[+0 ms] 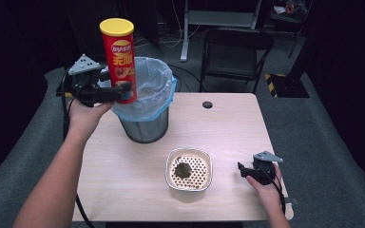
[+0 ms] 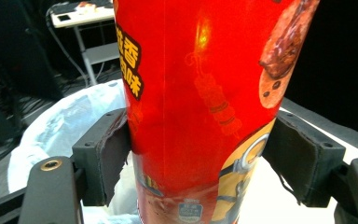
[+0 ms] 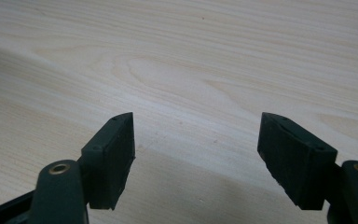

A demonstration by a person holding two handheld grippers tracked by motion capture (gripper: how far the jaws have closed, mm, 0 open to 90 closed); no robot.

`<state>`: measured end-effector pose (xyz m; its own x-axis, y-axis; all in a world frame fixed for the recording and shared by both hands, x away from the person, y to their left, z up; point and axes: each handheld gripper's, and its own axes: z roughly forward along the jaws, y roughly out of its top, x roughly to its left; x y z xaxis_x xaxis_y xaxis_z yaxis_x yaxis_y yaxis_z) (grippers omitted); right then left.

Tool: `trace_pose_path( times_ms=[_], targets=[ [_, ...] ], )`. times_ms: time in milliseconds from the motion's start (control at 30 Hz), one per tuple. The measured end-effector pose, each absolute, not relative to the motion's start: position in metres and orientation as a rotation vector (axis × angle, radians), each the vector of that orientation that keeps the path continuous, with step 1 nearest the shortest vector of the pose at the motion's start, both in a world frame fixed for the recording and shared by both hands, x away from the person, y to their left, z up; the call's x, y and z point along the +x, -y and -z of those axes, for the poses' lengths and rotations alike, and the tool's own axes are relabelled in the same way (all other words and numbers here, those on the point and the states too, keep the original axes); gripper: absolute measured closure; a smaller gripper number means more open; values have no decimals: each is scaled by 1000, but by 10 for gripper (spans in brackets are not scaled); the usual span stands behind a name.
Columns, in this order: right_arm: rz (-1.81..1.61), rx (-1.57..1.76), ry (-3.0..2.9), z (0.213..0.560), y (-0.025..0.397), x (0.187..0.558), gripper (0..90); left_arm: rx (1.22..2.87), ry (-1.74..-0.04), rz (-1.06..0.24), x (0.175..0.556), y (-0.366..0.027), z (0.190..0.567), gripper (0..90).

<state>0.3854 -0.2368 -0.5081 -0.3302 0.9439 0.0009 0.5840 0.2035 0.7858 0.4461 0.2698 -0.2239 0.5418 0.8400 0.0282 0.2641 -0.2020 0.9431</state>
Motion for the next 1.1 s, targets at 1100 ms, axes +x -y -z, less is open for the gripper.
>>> trace_pose_path(
  times_ms=[1100],
  targets=[
    [-949, 1374, -2045, 513, 232, 387, 271, 1630, -1145, -662, 521, -287, 257, 239]
  ],
)
